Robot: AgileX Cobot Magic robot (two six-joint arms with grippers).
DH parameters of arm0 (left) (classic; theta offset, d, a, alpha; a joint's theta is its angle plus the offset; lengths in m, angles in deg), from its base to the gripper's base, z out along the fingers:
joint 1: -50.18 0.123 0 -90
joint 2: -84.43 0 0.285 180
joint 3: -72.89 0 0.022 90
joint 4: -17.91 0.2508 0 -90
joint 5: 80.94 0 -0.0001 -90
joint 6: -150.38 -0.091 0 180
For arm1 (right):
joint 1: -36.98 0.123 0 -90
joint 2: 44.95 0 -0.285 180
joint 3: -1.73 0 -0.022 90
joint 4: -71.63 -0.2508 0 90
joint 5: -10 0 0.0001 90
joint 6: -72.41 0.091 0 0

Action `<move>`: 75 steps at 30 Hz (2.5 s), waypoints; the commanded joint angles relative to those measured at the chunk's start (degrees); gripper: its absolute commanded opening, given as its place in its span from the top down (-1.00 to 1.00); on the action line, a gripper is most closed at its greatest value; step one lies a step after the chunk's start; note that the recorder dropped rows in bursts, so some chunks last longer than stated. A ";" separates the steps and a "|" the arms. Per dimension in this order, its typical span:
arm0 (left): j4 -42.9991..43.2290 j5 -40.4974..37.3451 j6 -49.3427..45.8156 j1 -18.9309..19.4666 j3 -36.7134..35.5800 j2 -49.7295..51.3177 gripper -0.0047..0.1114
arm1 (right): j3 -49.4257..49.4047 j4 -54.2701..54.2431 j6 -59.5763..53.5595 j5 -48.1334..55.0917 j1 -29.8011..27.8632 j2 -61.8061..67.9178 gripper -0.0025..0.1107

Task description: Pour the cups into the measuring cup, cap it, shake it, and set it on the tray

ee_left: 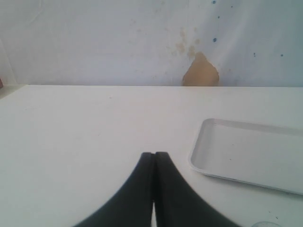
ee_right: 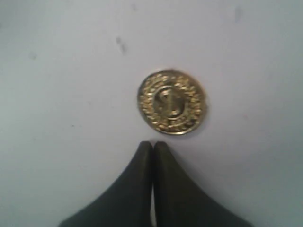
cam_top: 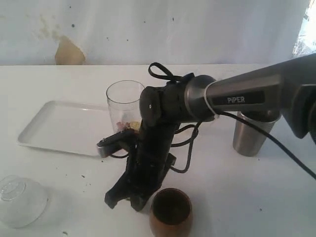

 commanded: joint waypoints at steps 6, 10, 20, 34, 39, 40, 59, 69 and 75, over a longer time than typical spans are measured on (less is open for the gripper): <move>-0.19 0.57 0.00 -0.29 -0.25 -0.23 0.91 | -6.37 13.34 13.02 -23.88 5.94 -18.95 0.96; -0.19 0.57 0.00 -0.29 -0.25 -0.23 0.91 | -14.89 25.83 33.08 -36.76 10.72 -18.85 0.96; -0.19 0.57 0.00 -0.29 -0.25 -0.23 0.91 | -2.01 35.47 37.69 -12.25 10.92 -0.99 0.96; -0.19 0.57 0.00 -0.29 -0.25 -0.23 0.91 | -0.38 36.65 25.35 -8.20 28.78 -13.23 0.96; -0.19 0.57 0.00 -0.29 -0.25 -0.23 0.91 | -0.10 26.09 23.23 -22.60 21.43 -10.73 0.96; -0.19 0.57 0.00 -0.29 -0.25 -0.23 0.91 | 0.29 22.09 20.41 -23.72 20.37 -9.05 0.96; -0.19 0.57 0.00 -0.29 -0.25 -0.23 0.91 | -5.78 0.54 13.48 0.96 36.91 -7.57 0.96; -0.19 0.57 0.00 -0.29 -0.25 -0.23 0.91 | -7.44 40.14 43.94 -10.29 34.70 -23.27 0.96; -0.19 0.57 0.00 -0.29 -0.25 -0.23 0.91 | -7.17 34.14 36.92 -17.55 25.76 -15.24 0.96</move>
